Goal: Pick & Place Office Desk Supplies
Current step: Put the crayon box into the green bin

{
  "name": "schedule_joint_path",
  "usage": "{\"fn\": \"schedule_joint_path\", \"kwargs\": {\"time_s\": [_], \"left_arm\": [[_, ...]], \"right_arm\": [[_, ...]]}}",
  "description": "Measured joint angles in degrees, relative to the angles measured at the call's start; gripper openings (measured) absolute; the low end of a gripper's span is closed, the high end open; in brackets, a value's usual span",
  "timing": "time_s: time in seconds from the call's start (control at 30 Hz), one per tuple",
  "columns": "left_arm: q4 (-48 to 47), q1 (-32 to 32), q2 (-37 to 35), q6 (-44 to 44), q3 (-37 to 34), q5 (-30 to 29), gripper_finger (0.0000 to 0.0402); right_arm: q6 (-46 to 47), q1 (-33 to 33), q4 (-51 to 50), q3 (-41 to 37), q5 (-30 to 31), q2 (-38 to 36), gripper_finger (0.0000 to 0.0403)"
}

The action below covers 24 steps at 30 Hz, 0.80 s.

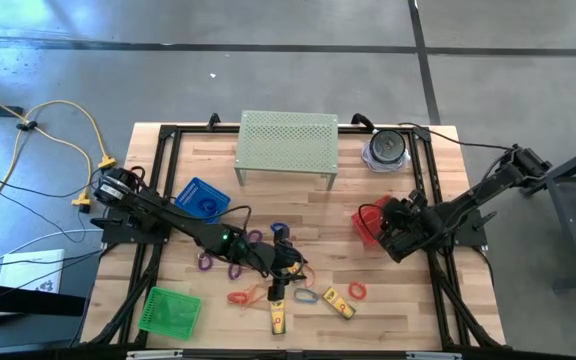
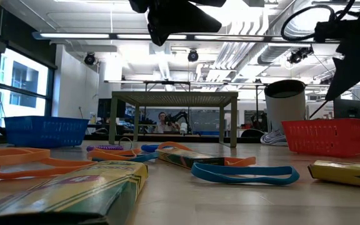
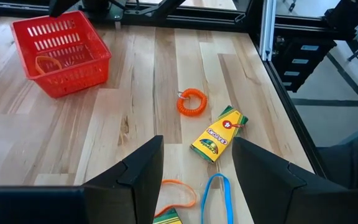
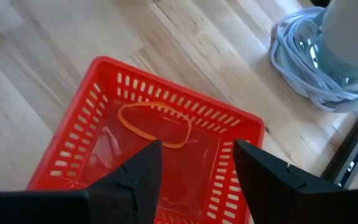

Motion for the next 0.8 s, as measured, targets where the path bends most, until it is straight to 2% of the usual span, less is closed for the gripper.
{"fn": "schedule_joint_path", "kwargs": {"time_s": [0.27,0.4,0.5,0.6,0.7,0.8], "left_arm": [[-0.6,0.0,0.0,-1.7,0.0,0.7,0.0186],[-2.7,0.0,0.0,-2.2,0.0,2.2,0.0186],[-3.9,-0.2,0.0,-2.3,0.0,2.3,0.0186],[-4.0,-0.5,0.0,-2.6,0.0,2.6,0.0186],[-4.2,-1.2,0.0,-3.0,0.0,2.6,0.0186],[-5.1,-2.0,0.0,-4.3,0.0,2.7,0.0186]], "right_arm": [[-1.6,0.0,1.3,0.0,1.5,-7.1,0.0185],[-8.6,0.0,7.9,0.0,0.4,-10.9,0.0185],[-22.0,0.4,20.5,0.0,-6.3,-12.7,0.0185],[-38.7,2.4,39.3,0.0,-19.7,-12.2,0.0185],[-50.1,5.4,54.2,0.0,-32.7,-9.8,0.0185],[-56.7,7.7,61.1,0.0,-35.4,-6.8,0.0185]]}}
